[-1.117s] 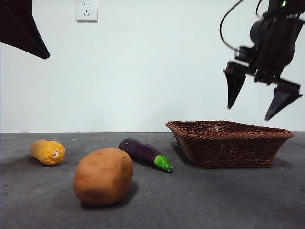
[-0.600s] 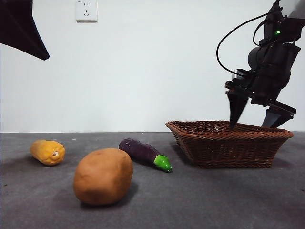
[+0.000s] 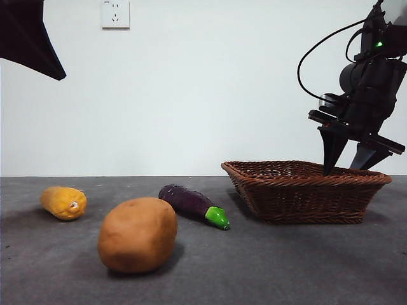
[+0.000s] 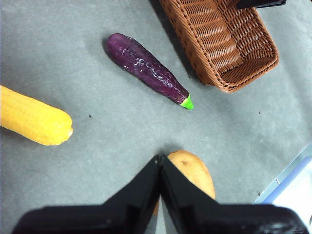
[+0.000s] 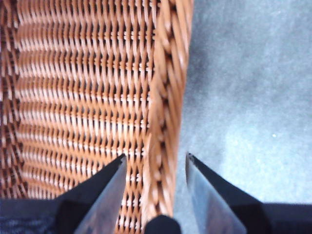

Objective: Help me put the vegetables on the table into the basket

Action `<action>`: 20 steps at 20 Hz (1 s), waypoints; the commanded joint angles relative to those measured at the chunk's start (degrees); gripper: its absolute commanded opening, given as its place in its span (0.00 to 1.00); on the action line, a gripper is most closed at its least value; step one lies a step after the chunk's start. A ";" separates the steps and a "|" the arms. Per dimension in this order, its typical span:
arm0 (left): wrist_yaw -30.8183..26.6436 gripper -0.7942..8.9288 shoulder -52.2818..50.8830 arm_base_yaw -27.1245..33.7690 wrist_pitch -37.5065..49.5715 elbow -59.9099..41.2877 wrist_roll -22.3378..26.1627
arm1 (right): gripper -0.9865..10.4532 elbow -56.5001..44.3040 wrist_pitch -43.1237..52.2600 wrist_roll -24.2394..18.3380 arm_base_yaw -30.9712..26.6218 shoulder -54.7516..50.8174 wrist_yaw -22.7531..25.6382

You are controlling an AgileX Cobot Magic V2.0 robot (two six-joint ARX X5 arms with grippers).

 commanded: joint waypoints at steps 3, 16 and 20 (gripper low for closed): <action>0.04 0.08 0.24 -0.15 -0.07 0.00 0.70 | 0.23 0.13 1.11 0.79 0.17 3.32 -0.20; -6.27 0.08 0.24 -0.15 -3.28 0.00 0.02 | 0.08 0.15 -1.99 2.38 -1.70 -3.65 -4.48; -11.39 0.08 0.24 -0.15 -4.74 0.02 -1.99 | 0.08 0.15 -3.50 1.14 -1.68 -11.85 -4.55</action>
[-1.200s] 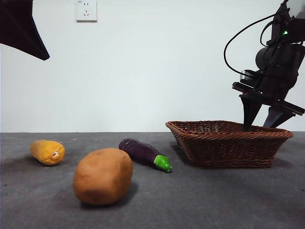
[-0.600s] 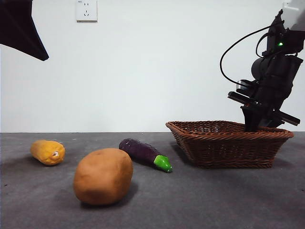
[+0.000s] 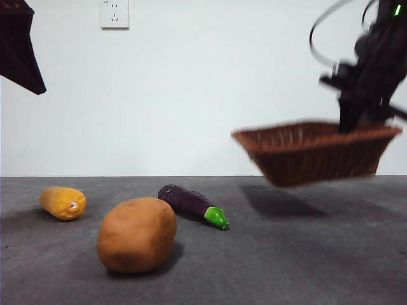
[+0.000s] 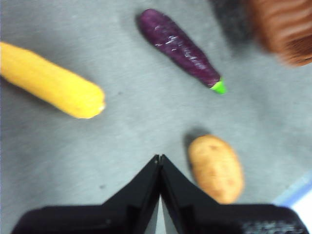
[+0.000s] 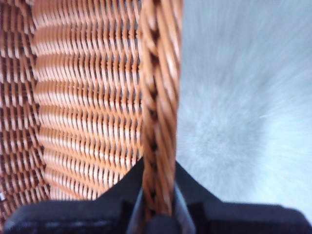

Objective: Help me put the vegetables on the table into the basket

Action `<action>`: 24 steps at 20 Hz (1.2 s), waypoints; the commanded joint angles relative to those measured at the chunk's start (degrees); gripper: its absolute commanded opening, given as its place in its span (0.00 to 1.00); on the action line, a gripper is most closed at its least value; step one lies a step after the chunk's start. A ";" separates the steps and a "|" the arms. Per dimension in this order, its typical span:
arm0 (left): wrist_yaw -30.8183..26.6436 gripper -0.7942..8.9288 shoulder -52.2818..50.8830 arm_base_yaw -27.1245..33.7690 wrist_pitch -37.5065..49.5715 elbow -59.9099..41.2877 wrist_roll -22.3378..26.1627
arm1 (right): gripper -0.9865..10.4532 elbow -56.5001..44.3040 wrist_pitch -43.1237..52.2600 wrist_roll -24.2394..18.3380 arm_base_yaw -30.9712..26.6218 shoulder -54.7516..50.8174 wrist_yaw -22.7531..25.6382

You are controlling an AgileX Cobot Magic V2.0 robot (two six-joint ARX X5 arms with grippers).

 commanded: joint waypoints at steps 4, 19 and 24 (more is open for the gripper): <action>-6.67 0.16 1.40 0.81 -0.52 0.02 -12.63 | 0.08 -0.04 -5.55 -3.89 0.28 -10.01 -1.25; -10.80 0.64 20.02 2.25 15.37 0.87 -46.69 | 0.08 -0.07 -8.48 -5.46 0.35 -18.97 -1.60; -11.82 0.64 26.80 2.01 14.80 4.07 -46.03 | 0.08 -0.07 -8.44 -5.62 0.37 -18.97 -2.14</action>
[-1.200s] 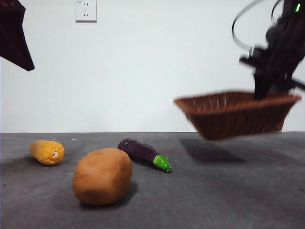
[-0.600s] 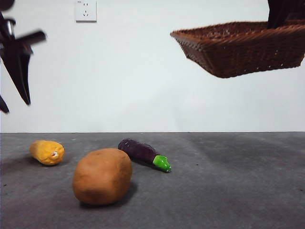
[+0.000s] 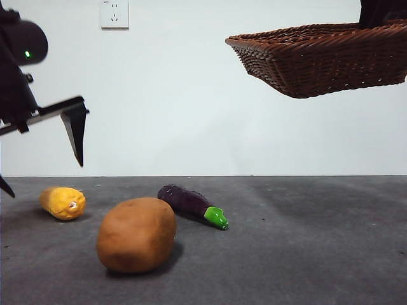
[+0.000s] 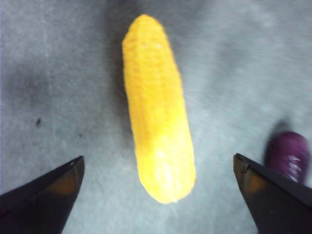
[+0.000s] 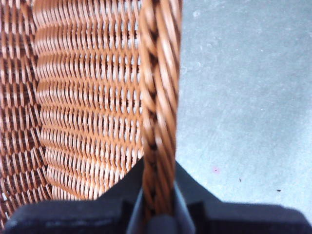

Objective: Help me put the vegetables on the table into the basket

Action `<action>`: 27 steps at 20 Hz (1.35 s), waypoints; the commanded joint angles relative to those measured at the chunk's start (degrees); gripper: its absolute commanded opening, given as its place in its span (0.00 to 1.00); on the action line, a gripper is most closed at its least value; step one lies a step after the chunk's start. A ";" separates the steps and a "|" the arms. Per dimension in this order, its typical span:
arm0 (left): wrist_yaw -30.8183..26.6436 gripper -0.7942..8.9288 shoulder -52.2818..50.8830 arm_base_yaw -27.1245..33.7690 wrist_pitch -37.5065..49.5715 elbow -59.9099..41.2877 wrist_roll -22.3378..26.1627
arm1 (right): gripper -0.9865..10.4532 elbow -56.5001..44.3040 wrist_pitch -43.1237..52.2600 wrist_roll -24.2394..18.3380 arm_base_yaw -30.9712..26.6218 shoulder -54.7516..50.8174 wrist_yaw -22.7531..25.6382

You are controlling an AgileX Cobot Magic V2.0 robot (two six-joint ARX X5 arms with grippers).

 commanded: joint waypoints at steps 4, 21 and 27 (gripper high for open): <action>-8.04 0.64 6.08 -1.57 -6.80 7.72 3.10 | 0.08 -0.09 0.48 -1.25 0.07 -0.24 -0.85; -8.50 0.07 13.05 -3.52 -7.41 10.86 3.06 | 0.08 -0.09 0.59 -2.80 0.04 -0.24 -0.85; -1.68 0.07 10.80 -3.52 -7.34 13.49 11.87 | 0.08 -0.09 0.61 -2.78 0.04 -0.22 -0.83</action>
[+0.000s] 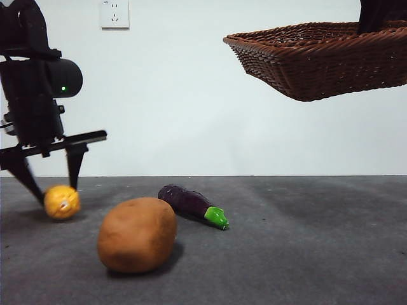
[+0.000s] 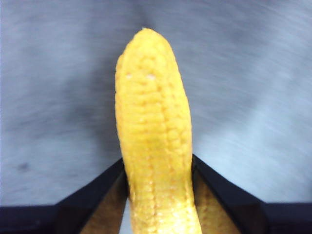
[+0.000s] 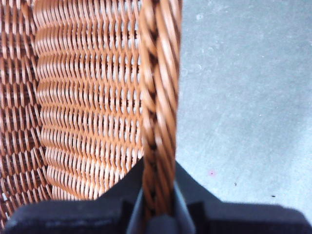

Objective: Help me put the vegetables on the table into the basket

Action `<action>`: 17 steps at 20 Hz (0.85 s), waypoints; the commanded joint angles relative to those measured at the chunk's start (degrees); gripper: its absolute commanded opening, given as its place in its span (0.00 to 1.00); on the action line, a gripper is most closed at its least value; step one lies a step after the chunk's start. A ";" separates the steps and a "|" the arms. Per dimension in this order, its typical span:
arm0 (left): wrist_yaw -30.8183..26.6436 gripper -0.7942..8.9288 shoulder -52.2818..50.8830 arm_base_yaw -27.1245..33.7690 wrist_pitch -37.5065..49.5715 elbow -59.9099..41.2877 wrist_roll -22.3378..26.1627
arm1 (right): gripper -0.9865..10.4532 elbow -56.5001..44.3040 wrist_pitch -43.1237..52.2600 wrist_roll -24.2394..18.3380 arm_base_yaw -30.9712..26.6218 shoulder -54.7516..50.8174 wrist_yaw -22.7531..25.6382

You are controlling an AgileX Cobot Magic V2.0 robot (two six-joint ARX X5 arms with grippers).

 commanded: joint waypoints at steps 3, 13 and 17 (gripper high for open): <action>15.15 0.07 -5.18 -0.68 0.33 6.40 8.46 | 0.08 -0.07 0.33 0.11 0.07 -0.20 -0.85; 19.61 0.07 -22.99 -17.31 1.31 10.23 13.40 | 0.08 -0.66 -4.66 4.39 3.39 -0.17 2.78; 18.60 0.07 -22.91 -23.76 4.22 10.23 12.61 | 0.08 -0.72 -6.71 8.79 8.59 -0.17 10.10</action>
